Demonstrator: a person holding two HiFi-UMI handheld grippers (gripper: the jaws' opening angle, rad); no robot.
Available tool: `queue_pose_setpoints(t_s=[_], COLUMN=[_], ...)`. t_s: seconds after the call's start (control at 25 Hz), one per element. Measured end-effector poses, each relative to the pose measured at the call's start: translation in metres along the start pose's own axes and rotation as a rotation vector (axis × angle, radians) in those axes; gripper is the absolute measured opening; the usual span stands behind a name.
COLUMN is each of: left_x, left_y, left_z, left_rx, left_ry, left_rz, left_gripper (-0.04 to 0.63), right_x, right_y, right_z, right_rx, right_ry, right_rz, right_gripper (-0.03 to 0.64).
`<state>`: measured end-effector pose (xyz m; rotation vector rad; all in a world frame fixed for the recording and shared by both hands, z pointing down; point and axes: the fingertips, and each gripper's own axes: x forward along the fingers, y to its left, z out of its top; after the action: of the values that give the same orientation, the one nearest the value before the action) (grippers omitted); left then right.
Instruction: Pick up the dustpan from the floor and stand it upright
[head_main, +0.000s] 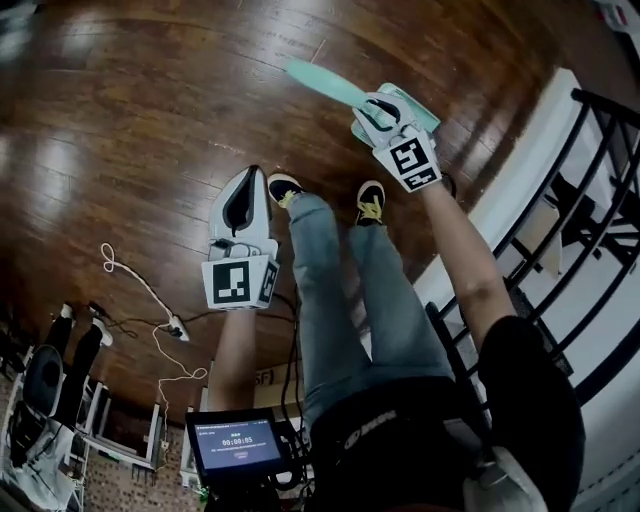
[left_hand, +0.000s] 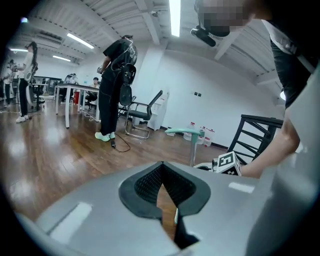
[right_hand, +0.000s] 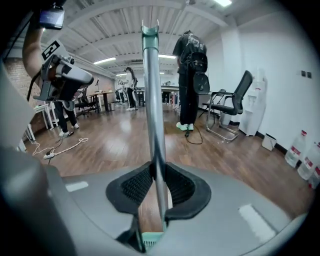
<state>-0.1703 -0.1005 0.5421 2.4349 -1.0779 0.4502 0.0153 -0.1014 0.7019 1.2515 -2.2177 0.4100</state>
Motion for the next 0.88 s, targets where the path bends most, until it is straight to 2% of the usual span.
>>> queue_pose_setpoints(t_s=[0.16, 0.36, 0.52, 0.64, 0.8, 0.88], left_x=[0.003, 0.011, 0.020, 0.021, 0.020, 0.017], left_y=[-0.052, -0.117, -0.152, -0.164, -0.169, -0.172], left_z=[-0.004, -0.004, -0.001, 0.002, 0.011, 0.016], left_rx=[0.033, 0.075, 0.135, 0.170, 0.184, 0.182], left_ry=[0.019, 0.018, 0.021, 0.044, 0.036, 0.024], left_rz=[-0.026, -0.114, -0.162, -0.158, -0.142, -0.140], left_gripper=[0.018, 0.018, 0.019, 0.018, 0.019, 0.018], right_x=[-0.060, -0.122, -0.139, -0.134, -0.127, -0.128], right_y=[-0.027, -0.052, -0.047, -0.042, -0.039, -0.036], right_z=[-0.027, -0.070, -0.076, -0.075, -0.076, -0.078], right_rx=[0.083, 0.205, 0.229, 0.253, 0.260, 0.271], right_ry=[-0.061, -0.121, -0.175, -0.200, -0.187, -0.171], right_rz=[-0.079, -0.162, -0.123, -0.097, -0.027, 0.017], right_gripper=[0.087, 0.087, 0.094, 0.101, 0.112, 0.144])
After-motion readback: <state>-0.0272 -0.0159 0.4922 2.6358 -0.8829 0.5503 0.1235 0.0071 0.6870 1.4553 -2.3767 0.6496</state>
